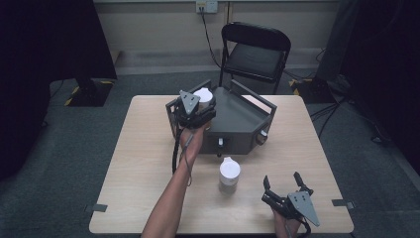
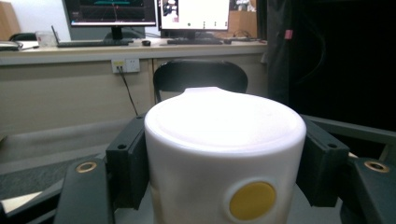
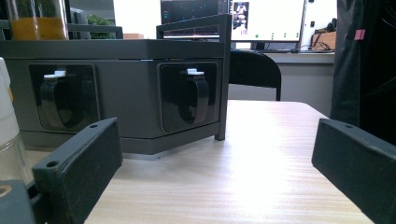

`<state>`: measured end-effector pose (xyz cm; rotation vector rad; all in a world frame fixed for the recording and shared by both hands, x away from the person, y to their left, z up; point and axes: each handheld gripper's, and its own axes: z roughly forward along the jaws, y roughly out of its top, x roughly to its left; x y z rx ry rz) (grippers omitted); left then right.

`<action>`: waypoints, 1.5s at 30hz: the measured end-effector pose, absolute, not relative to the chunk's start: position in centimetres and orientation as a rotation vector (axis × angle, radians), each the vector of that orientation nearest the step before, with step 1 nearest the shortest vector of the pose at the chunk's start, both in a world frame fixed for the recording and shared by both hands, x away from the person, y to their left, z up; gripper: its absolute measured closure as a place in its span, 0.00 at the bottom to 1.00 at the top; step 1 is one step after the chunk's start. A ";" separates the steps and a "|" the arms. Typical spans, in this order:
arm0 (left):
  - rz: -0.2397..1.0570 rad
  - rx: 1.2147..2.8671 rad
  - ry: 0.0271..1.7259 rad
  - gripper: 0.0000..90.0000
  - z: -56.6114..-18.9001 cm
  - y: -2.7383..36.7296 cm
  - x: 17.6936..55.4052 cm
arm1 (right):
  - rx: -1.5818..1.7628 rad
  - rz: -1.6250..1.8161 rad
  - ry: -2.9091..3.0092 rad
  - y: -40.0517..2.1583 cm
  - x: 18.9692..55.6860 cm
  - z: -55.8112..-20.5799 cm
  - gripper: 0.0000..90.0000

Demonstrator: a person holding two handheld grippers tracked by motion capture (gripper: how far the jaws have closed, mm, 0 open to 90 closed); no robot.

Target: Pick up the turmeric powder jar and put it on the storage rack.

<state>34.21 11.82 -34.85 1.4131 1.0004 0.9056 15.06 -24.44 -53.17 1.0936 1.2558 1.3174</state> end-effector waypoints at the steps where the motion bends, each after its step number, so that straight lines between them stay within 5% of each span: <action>1: 0.907 1.407 1.002 0.34 -34.9 11.7 34.2 | 1.094 1.317 1.256 -24.4 15.1 -53.2 0.00; 27: 0.888 1.397 1.003 0.33 -35.3 12.1 34.0 | 1.096 1.314 1.252 -24.3 15.0 -53.2 0.00; 41: 0.890 1.344 1.003 0.00 -36.1 12.6 33.9 | 1.096 1.313 1.252 -24.3 15.0 -53.2 0.00; 45: 0.906 1.361 0.993 0.00 -35.8 12.5 33.7 | 1.097 1.313 1.252 -24.3 15.0 -53.2 0.00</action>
